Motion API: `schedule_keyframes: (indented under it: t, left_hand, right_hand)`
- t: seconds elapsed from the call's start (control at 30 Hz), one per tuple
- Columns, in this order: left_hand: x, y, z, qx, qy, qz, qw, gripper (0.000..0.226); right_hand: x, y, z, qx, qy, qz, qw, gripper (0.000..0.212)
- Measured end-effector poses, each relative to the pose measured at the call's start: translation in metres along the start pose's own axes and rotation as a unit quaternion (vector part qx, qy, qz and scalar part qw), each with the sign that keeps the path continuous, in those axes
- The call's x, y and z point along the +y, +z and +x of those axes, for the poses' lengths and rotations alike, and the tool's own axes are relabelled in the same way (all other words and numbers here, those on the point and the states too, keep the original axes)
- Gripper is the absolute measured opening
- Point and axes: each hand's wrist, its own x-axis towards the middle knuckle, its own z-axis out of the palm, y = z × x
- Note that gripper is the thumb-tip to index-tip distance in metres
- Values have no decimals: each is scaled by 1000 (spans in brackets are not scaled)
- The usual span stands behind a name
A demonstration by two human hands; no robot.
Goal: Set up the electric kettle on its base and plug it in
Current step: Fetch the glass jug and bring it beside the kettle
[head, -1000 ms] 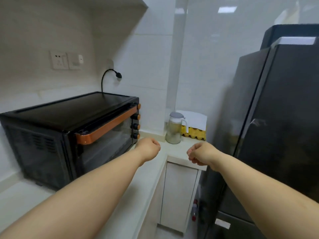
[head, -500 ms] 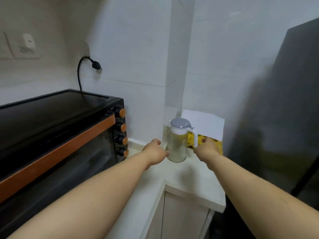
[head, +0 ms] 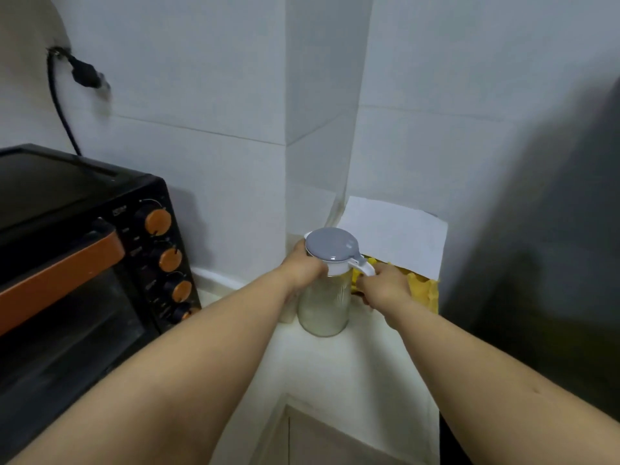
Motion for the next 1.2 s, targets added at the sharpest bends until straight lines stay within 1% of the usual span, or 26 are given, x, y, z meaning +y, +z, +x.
schedule_keyframes:
  t: [0.07, 0.2, 0.27, 0.37, 0.47, 0.53, 0.7, 0.83, 0.87, 0.93, 1.0, 1.07, 1.13, 1.2]
  left_hand:
    - [-1, 0, 3, -1, 0, -21, 1000, 69]
    - [-1, -4, -12, -19, -4, -44, 999, 78]
    - [-6, -7, -24, -15, 0, -55, 998, 80]
    - [-14, -16, -55, 12, 22, -83, 996, 79]
    - [-19, -30, -96, 37, 30, -112, 993, 78]
    - [-27, -46, -135, 57, 38, -114, 991, 78]
    - [-58, -83, -240, 105, 65, -105, 987, 81]
    - [-88, -115, -328, 131, 58, -134, 981, 86]
    - [-98, -127, -358, 144, 51, -137, 979, 86]
    - [-111, -143, -398, 173, 43, -145, 973, 85]
    - [-122, -158, -437, 214, 46, -146, 965, 86]
    - [-133, -173, -472, 258, 43, -147, 954, 87]
    - [-148, -187, -518, 329, 43, -154, 931, 89]
    - [-158, -198, -553, 372, 46, -151, 915, 89]
  right_hand:
    - [-1, 2, 1, 1, 19, 9, 1000, 8]
    - [-9, 0, -3, 17, 56, 11, 998, 12]
    - [-14, -3, -9, 36, 55, 8, 998, 12]
    - [-26, -6, -32, 49, 19, -14, 999, 8]
    - [-41, -5, -69, 42, -17, -26, 999, 8]
    - [-48, 0, -112, 36, -33, -12, 999, 6]
    - [-53, 20, -217, 13, -67, 20, 997, 6]
    - [-56, 44, -301, -34, -95, 4, 995, 4]
    - [-58, 53, -327, -59, -100, -6, 993, 3]
    - [-64, 64, -364, -106, -109, -14, 988, 8]
    - [-75, 74, -396, -155, -120, -22, 980, 13]
    - [-88, 85, -427, -205, -145, -59, 966, 16]
    - [-102, 103, -466, -268, -183, -104, 940, 21]
    - [-110, 118, -496, -296, -208, -113, 925, 20]
